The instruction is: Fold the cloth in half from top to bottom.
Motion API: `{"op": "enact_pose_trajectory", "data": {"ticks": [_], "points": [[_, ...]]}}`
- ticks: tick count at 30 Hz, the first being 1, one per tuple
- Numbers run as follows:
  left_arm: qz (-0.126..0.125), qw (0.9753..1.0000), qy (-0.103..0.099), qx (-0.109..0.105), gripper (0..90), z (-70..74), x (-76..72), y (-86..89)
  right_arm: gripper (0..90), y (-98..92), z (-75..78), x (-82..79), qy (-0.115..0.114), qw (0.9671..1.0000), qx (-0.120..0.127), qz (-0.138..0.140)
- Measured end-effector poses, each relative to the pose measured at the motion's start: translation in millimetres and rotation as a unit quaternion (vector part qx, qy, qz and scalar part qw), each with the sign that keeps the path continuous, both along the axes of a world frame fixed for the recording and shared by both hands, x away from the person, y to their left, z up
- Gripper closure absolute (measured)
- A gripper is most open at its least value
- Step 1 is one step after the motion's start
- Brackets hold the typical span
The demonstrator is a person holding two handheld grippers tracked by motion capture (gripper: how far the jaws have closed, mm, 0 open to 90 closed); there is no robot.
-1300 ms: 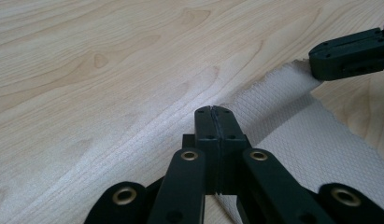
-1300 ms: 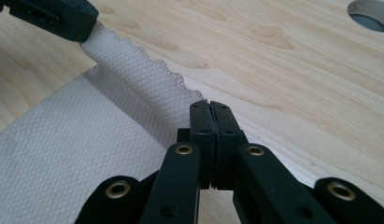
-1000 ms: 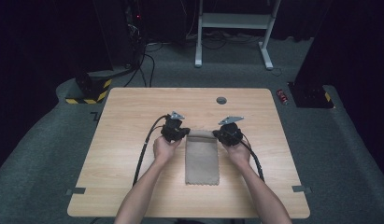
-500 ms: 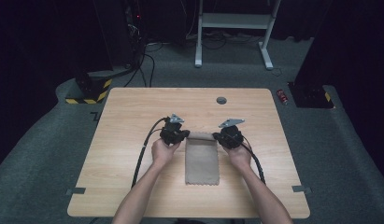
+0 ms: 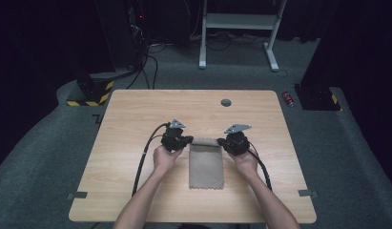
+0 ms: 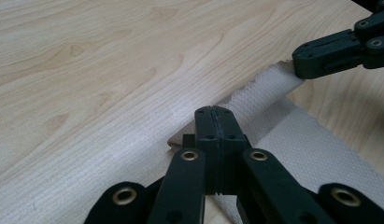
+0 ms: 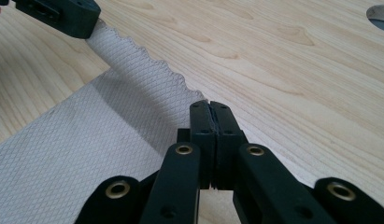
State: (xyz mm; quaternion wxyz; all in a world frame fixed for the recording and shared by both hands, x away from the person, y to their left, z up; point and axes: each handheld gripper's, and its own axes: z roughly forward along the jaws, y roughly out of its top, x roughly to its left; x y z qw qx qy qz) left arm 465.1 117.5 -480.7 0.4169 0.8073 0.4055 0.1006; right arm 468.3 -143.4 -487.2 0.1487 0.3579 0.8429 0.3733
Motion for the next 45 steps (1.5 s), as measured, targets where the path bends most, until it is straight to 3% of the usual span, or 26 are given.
{"op": "enact_pose_trajectory", "data": {"ticks": [18,45], "points": [[-0.006,0.9998,0.001,-0.016,89.8,-0.4,-13.6,3.8,89.1,-4.4,-0.4,-14.4,-0.004,0.9998,0.018,0.004],[-0.015,0.9993,-0.014,-0.033,89.8,8.8,-34.1,6.0,89.1,-9.8,5.0,-31.9,-0.012,0.9993,0.035,0.012]]}}
